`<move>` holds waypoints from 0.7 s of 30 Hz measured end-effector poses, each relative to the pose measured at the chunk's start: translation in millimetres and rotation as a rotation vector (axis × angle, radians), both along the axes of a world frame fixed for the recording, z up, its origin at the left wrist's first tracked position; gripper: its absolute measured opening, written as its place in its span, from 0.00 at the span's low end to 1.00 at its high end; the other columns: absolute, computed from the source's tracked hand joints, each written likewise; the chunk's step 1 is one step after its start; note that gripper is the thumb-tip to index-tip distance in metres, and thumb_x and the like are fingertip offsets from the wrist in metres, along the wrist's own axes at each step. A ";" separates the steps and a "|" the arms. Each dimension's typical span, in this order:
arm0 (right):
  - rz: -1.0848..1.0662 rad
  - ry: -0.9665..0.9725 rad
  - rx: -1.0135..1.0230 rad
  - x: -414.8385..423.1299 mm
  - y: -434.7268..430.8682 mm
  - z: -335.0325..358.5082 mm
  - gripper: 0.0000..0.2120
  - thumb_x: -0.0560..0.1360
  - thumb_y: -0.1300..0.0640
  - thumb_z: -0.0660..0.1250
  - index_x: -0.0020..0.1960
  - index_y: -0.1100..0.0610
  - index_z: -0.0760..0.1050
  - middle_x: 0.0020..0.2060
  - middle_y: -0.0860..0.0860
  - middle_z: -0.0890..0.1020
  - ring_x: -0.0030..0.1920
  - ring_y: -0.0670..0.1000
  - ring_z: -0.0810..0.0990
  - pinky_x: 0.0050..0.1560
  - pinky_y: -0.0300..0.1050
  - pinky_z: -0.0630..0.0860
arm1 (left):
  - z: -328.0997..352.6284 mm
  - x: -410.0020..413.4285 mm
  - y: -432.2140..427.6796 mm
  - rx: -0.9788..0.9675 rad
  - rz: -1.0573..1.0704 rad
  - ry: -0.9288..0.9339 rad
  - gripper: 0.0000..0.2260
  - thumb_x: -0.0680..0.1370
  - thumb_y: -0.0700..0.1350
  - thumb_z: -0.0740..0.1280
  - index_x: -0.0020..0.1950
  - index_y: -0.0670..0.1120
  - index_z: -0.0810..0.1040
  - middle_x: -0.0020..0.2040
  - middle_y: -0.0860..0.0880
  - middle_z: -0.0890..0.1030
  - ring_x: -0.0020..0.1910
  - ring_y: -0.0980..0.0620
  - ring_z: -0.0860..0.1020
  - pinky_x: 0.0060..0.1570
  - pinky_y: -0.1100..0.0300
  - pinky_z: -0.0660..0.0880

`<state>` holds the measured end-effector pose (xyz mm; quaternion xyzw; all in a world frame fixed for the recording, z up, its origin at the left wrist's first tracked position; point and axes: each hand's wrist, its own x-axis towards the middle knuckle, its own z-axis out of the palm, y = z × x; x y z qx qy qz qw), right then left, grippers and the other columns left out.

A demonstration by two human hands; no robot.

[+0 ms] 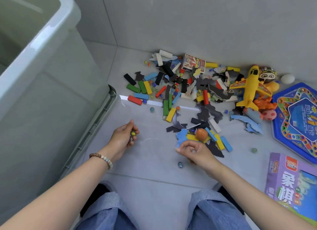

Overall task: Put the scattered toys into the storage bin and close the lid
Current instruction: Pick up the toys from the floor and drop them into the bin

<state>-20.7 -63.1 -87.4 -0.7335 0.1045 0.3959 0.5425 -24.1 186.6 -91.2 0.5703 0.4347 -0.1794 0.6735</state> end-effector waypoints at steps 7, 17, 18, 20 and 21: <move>0.198 -0.300 -0.253 -51.6 -24.7 -28.5 0.17 0.65 0.50 0.77 0.49 0.48 0.73 0.23 0.44 0.65 0.28 0.44 0.64 0.35 0.37 0.65 | -4.7 -11.4 -14.3 0.002 -0.019 0.012 0.15 0.80 0.52 0.60 0.36 0.46 0.72 0.34 0.49 0.75 0.28 0.55 0.67 0.19 0.70 0.64; 0.175 -0.317 -0.332 -45.7 -8.6 -22.5 0.10 0.76 0.50 0.65 0.43 0.55 0.69 0.24 0.44 0.67 0.27 0.43 0.65 0.31 0.38 0.61 | -4.3 -11.3 -14.3 0.020 -0.008 0.018 0.15 0.81 0.52 0.60 0.37 0.46 0.73 0.35 0.49 0.75 0.29 0.55 0.68 0.20 0.69 0.65; 0.003 -0.219 -0.185 -36.6 -2.3 -15.2 0.10 0.77 0.52 0.65 0.40 0.55 0.69 0.23 0.44 0.68 0.26 0.42 0.65 0.31 0.37 0.60 | -4.5 -10.9 -13.2 0.020 0.000 0.021 0.15 0.81 0.52 0.60 0.37 0.46 0.73 0.35 0.49 0.75 0.29 0.55 0.68 0.20 0.69 0.66; -0.179 -0.004 0.054 -11.2 15.3 2.2 0.13 0.79 0.54 0.62 0.36 0.55 0.69 0.26 0.45 0.70 0.27 0.43 0.66 0.29 0.35 0.60 | -3.0 -8.8 -11.2 0.026 0.020 0.024 0.15 0.81 0.52 0.59 0.37 0.46 0.73 0.35 0.49 0.75 0.29 0.55 0.68 0.20 0.69 0.66; -0.196 0.073 0.141 3.5 25.6 10.3 0.14 0.79 0.52 0.61 0.36 0.56 0.69 0.29 0.48 0.72 0.28 0.45 0.67 0.28 0.35 0.61 | -1.6 -7.3 -9.9 0.034 0.027 0.024 0.15 0.81 0.52 0.59 0.37 0.46 0.73 0.35 0.49 0.75 0.29 0.55 0.68 0.21 0.69 0.67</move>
